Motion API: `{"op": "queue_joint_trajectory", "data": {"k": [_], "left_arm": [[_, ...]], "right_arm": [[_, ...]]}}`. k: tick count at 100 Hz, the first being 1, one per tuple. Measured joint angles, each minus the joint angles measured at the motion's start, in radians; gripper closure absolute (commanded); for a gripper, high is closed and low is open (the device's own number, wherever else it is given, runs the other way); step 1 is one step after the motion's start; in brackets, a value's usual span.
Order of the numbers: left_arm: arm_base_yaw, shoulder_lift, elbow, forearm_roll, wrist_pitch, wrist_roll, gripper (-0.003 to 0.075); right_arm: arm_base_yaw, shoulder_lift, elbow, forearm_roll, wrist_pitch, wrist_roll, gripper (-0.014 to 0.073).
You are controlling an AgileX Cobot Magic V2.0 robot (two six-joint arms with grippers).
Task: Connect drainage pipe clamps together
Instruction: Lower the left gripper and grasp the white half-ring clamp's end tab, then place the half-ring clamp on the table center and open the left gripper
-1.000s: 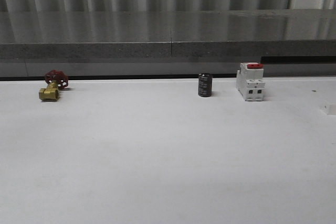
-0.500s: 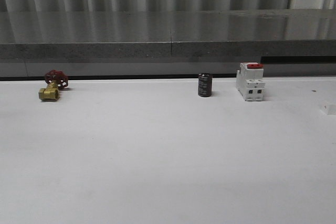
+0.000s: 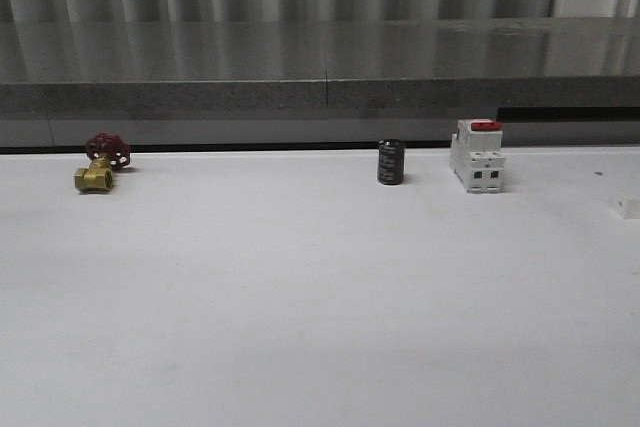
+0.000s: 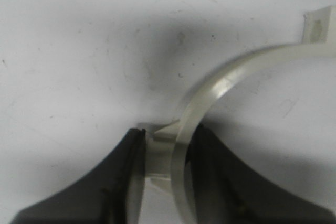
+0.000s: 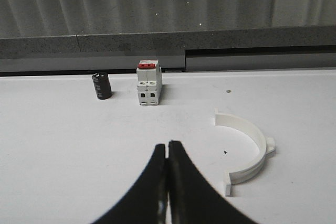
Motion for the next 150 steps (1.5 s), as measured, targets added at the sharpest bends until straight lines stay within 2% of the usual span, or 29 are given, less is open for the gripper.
{"op": "queue_joint_trajectory", "data": {"k": [8,28,42,65,82,103,122,150], "left_arm": [[0.000,0.000,-0.009,0.000,0.005,0.002,0.0704],[-0.005,-0.049,-0.011,-0.068,0.080,0.002,0.0707],[-0.067,-0.138,-0.011,-0.087,0.151,-0.027,0.0707],[-0.319,-0.229,-0.009,-0.099,0.202,-0.205,0.0707],[-0.537,-0.204,-0.006,-0.107,0.151,-0.322,0.0707],[-0.697,-0.135,-0.006,-0.106,0.069,-0.422,0.0707],[-0.759,-0.088,-0.006,-0.069,0.020,-0.484,0.0707],[-0.767,-0.034,-0.006,-0.060,-0.008,-0.500,0.0707]], "right_arm": [[0.000,0.000,0.000,0.000,0.000,0.000,0.0661],[0.000,0.000,0.000,0.000,0.000,0.000,0.0661],[0.000,0.000,0.000,0.000,0.000,0.000,0.0661],[0.000,0.000,0.000,0.000,0.000,0.000,0.0661],[0.000,0.000,0.000,0.000,0.000,0.000,0.0661],[0.000,0.000,0.000,0.000,0.000,0.000,0.0661],[0.000,0.000,0.000,0.000,0.000,0.000,0.0661],[0.000,0.000,0.000,0.000,0.000,0.000,0.0661]]}}
